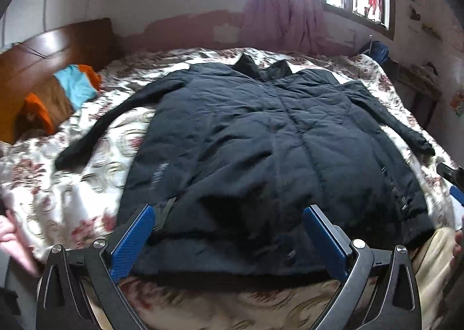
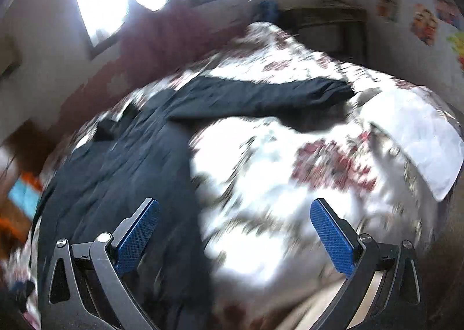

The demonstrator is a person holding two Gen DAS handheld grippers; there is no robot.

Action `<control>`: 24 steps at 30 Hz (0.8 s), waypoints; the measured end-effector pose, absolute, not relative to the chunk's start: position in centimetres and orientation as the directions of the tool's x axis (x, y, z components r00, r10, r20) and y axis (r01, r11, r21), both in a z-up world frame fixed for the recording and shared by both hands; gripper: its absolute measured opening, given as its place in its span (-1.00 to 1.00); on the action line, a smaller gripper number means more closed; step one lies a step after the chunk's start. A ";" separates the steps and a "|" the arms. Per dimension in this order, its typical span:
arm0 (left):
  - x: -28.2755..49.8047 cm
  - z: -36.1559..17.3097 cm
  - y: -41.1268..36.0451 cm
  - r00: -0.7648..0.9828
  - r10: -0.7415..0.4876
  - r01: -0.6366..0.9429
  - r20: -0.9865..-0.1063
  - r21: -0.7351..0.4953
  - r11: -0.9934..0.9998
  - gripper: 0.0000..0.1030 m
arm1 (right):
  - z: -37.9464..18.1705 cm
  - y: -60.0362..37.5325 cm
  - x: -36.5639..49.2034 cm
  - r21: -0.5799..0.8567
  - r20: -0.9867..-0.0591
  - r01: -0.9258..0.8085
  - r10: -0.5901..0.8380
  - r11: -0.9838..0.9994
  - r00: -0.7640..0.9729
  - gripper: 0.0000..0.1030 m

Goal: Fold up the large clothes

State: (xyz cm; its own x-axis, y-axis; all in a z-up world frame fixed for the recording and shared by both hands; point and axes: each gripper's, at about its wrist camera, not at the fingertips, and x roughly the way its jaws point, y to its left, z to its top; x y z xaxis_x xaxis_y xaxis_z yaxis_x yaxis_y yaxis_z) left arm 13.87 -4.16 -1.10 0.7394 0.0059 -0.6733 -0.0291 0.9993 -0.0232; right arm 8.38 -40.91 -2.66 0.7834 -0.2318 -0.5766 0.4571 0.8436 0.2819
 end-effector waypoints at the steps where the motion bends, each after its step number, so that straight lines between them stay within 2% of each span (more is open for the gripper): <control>1: 14.5 -1.1 -4.6 0.735 -0.005 -0.026 -0.678 -0.036 0.999 0.99 | -2.4 -42.2 9.2 0.287 -0.566 0.484 -0.262 0.827 0.782 0.98; 6: 19.5 -1.3 -7.7 0.694 -0.048 -0.015 -0.719 -0.081 0.997 0.99 | -2.6 -49.0 14.9 0.362 -0.517 0.605 -0.387 0.709 0.763 0.98; 9: 22.7 -0.9 -10.2 0.684 -0.060 0.021 -0.727 -0.064 0.998 0.99 | -3.9 -53.0 18.5 0.421 -0.534 0.633 -0.387 0.650 0.752 0.98; 14: 28.3 -0.2 -14.7 0.681 -0.081 0.096 -0.728 -0.021 0.995 0.99 | -8.1 -58.6 23.5 0.550 -0.572 0.634 -0.309 0.544 0.760 0.98; 17: 31.7 -0.1 -17.3 0.669 -0.113 0.131 -0.735 -0.033 0.991 0.99 | -10.0 -60.2 25.4 0.624 -0.541 0.597 -0.272 0.504 0.796 0.98; 20: 35.5 -0.4 -20.3 0.664 -0.150 0.166 -0.733 -0.051 0.985 0.99 | -10.8 -60.8 26.9 0.608 -0.541 0.613 -0.301 0.504 0.785 0.98; 24: 40.3 -1.0 -24.0 0.650 -0.183 0.198 -0.738 -0.067 0.978 0.99 | -11.6 -62.8 28.1 0.665 -0.519 0.590 -0.286 0.457 0.806 0.98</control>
